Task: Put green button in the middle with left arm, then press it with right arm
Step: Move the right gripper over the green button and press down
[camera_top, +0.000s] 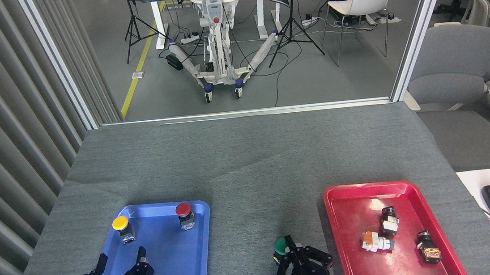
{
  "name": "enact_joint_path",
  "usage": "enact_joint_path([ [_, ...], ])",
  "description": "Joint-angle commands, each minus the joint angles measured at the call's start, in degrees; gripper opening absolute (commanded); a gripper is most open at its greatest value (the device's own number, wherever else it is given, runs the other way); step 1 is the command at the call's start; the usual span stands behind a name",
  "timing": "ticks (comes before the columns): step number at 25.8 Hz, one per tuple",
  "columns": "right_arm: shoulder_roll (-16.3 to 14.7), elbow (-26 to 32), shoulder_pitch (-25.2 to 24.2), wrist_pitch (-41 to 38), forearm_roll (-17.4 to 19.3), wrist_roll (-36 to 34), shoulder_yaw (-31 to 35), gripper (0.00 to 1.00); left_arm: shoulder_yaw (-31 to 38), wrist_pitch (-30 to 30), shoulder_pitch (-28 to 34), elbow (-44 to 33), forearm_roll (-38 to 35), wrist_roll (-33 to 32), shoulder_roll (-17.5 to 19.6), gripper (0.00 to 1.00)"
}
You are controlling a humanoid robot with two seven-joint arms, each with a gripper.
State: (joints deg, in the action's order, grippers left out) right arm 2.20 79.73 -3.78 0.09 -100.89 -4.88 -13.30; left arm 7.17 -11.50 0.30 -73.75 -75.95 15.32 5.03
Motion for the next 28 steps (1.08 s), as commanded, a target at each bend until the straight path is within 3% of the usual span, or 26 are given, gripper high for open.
enact_joint_path([
  [1, 0.08, -1.24, 0.53, 1.06, -0.01, 0.13, -0.76, 0.0, 0.04, -0.11, -0.39, 0.71, 0.1, -0.03, 0.07, 0.99],
  [10, -0.27, -2.21, 0.27, 1.5, 0.6, 0.22, -1.29, 0.0, 0.04, -0.19, -0.39, 0.8, 0.36, 0.06, 0.07, 0.99],
  [13, -2.12, -2.56, 0.62, 5.89, 2.71, 0.22, -6.47, 0.0, 0.04, -0.11, -0.48, 0.89, 0.36, 0.06, 0.07, 0.99],
  [16, -5.46, -2.56, 1.32, 9.14, 7.64, 0.13, -9.9, 0.0, 0.04, -0.11, -0.48, 0.98, 0.36, 0.06, -0.02, 0.99],
  [18, -5.98, -2.74, 2.03, 9.49, 9.39, 0.13, -12.1, 0.0, 0.04, -0.11, -0.56, 0.98, 0.36, 0.06, -0.02, 0.99],
  [28, -6.16, -3.44, 2.11, 11.87, 10.62, -0.66, -12.45, 0.0, 0.04, -0.11, -0.48, 0.71, 0.27, 0.06, -0.02, 0.99],
])
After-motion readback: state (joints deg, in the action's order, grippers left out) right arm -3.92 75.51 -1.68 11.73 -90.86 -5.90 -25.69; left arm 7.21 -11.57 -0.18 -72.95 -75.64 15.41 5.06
